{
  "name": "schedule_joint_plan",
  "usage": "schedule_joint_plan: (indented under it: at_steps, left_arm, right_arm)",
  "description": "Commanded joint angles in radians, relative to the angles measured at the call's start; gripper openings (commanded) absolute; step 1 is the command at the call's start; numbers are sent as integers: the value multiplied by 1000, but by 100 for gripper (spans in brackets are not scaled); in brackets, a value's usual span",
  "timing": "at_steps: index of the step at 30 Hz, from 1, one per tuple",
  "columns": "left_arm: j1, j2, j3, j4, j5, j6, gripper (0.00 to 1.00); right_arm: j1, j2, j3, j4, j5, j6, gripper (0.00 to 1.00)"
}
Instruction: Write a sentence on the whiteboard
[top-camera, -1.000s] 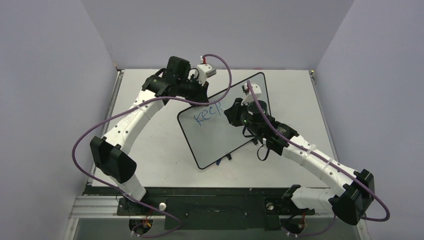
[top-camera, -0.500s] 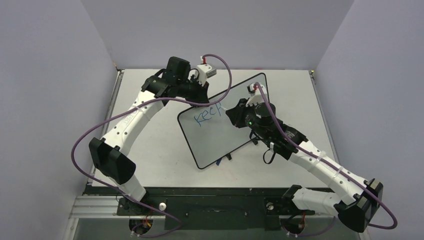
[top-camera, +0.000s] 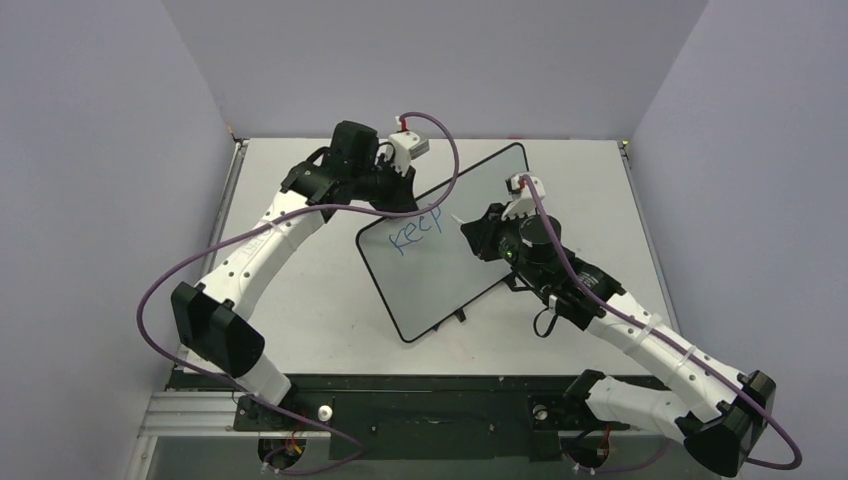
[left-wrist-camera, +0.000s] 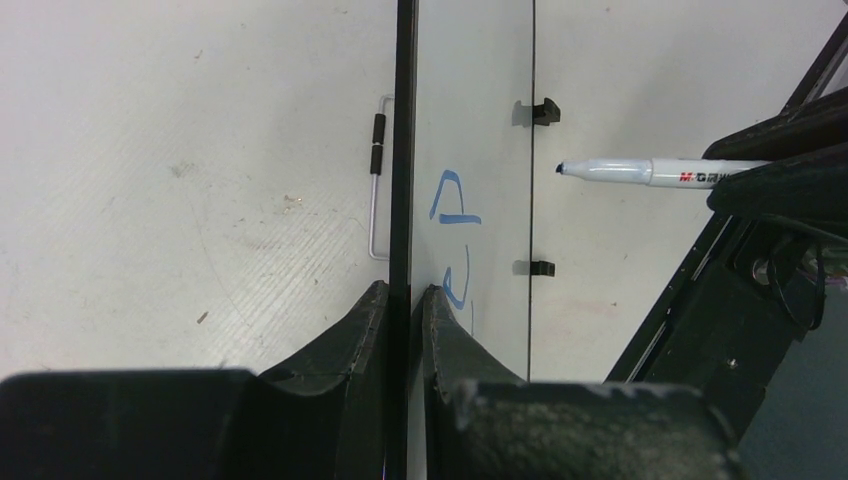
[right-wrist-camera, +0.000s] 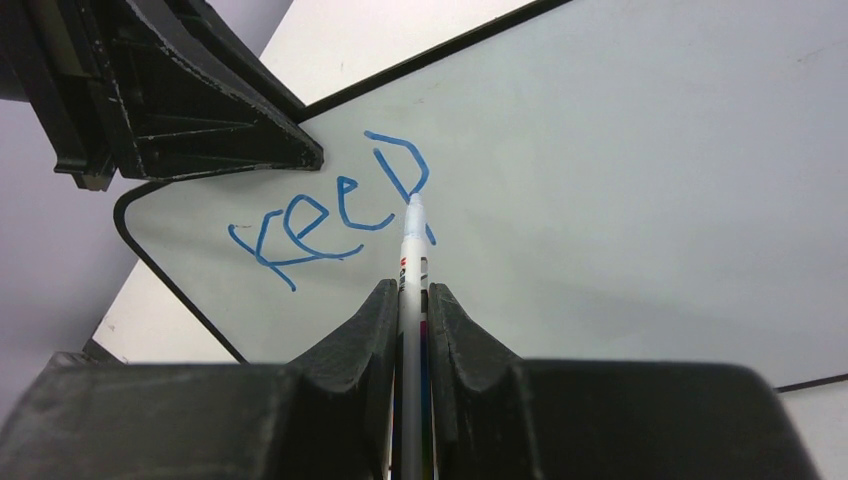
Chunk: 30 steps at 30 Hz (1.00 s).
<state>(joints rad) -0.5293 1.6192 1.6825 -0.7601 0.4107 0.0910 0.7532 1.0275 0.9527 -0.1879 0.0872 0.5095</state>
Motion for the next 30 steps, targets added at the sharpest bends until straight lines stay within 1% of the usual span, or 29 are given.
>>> schedule_joint_plan:
  at_steps: [1, 9, 13, 19, 24, 30]
  left_arm:
    - [3, -101, -45, 186, -179, 22, 0]
    - [-45, -161, -159, 268, -252, 24, 0]
    - [-49, -181, -207, 300, -276, 26, 0]
    - [-49, -182, -228, 308, -275, 28, 0]
    - [-51, -160, -230, 299, -260, 28, 0]
    - [-50, -156, -231, 288, -248, 39, 0]
  right_arm:
    - [-6, -55, -12, 15, 46, -21, 0]
    - [-18, -87, -32, -13, 91, -50, 0]
    - [-36, -94, -30, -19, 117, -68, 0]
    - [-47, -71, -18, -1, 76, -94, 0]
    - [-50, -33, 4, 17, 84, -112, 0]
    - [-92, 32, 45, 60, 79, -95, 0]
